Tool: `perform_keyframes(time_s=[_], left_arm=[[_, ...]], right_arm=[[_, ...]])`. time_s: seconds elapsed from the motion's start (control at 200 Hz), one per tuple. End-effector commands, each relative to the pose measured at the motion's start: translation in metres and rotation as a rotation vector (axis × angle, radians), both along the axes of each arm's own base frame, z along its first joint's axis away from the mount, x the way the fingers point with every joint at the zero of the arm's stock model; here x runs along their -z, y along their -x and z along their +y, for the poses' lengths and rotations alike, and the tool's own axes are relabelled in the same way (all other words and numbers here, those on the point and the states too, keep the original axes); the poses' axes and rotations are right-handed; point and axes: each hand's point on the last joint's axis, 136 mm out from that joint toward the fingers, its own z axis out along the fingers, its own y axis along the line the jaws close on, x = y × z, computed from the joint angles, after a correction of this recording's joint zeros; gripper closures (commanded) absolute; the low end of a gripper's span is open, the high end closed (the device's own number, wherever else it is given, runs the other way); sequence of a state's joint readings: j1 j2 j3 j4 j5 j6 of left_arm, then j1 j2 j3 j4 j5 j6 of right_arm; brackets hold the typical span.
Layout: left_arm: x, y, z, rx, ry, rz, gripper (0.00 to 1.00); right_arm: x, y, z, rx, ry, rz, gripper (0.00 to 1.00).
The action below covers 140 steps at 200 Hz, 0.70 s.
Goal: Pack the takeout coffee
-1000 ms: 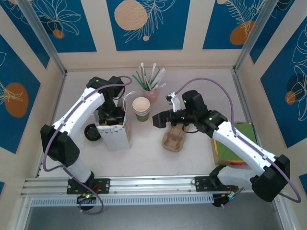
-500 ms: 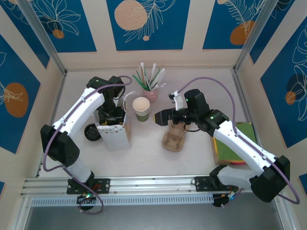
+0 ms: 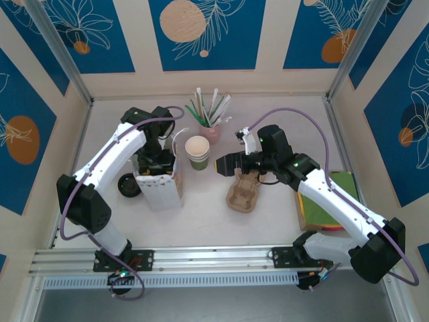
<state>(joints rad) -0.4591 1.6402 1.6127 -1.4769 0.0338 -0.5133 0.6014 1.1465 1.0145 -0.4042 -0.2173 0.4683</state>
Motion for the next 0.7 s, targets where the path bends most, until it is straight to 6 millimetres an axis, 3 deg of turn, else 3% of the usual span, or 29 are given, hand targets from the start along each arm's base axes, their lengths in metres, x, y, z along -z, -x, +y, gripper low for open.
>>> perform_keyframes(time_s=[0.0,0.695], left_arm=[[0.000,0.004,0.001,0.007,0.013,0.021,0.44],[0.012,0.000,0.005,0.014,-0.019,0.020,0.44]], right_arm=[[-0.005,0.005,-0.002,-0.005,-0.019,0.005,0.01],[-0.005,0.006,-0.003,-0.004,-0.018,0.007,0.01]])
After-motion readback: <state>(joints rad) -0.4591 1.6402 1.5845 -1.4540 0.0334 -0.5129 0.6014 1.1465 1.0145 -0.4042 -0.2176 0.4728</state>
